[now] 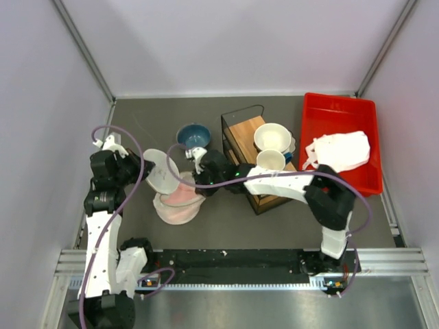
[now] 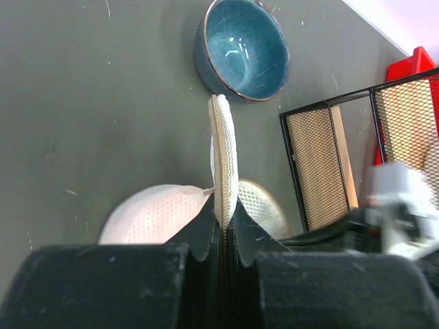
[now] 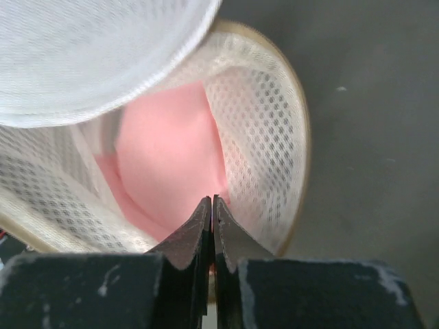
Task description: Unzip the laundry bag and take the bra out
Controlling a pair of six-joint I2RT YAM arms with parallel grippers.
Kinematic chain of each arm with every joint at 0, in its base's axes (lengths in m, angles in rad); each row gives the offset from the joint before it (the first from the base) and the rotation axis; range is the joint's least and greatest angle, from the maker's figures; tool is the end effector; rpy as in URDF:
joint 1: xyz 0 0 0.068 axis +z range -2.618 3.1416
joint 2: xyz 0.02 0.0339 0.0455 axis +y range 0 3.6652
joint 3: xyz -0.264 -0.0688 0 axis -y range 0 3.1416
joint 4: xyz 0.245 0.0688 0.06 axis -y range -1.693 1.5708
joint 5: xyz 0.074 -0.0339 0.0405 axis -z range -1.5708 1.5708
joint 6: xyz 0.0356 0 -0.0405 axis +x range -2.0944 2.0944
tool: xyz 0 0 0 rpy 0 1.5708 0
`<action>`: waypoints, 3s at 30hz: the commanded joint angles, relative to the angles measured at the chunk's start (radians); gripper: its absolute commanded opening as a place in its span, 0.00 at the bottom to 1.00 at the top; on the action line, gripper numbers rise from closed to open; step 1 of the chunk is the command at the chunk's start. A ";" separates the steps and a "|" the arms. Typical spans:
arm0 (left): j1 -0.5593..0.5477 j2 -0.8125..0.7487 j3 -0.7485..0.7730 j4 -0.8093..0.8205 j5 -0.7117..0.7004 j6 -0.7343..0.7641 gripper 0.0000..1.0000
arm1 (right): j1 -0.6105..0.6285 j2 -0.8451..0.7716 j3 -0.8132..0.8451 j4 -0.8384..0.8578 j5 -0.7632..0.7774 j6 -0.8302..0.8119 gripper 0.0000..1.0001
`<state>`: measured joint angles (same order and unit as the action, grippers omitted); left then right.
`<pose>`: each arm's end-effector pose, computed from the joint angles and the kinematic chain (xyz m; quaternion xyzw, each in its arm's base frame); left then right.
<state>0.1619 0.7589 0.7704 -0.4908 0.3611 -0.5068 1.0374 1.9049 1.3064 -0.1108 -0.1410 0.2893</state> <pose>0.1678 0.0147 0.3085 -0.1879 0.8249 -0.2388 0.4767 0.2121 0.3691 0.2033 -0.3586 0.8330 0.3069 0.2888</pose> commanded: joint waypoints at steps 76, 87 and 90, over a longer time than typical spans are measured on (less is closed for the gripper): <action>-0.024 0.100 -0.237 0.310 0.150 -0.133 0.00 | 0.020 -0.368 0.096 -0.030 0.116 -0.072 0.00; -0.024 0.117 -0.215 0.273 0.150 -0.110 0.00 | -0.004 -0.363 0.340 0.000 0.184 -0.098 0.00; -0.025 0.111 -0.212 0.267 0.156 -0.110 0.00 | -0.004 -0.362 0.343 0.032 0.199 -0.084 0.00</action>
<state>0.1383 0.8772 0.5259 -0.2276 0.5133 -0.6483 1.0416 1.5913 1.5879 -0.2070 0.0177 0.2024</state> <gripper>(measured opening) 0.047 0.005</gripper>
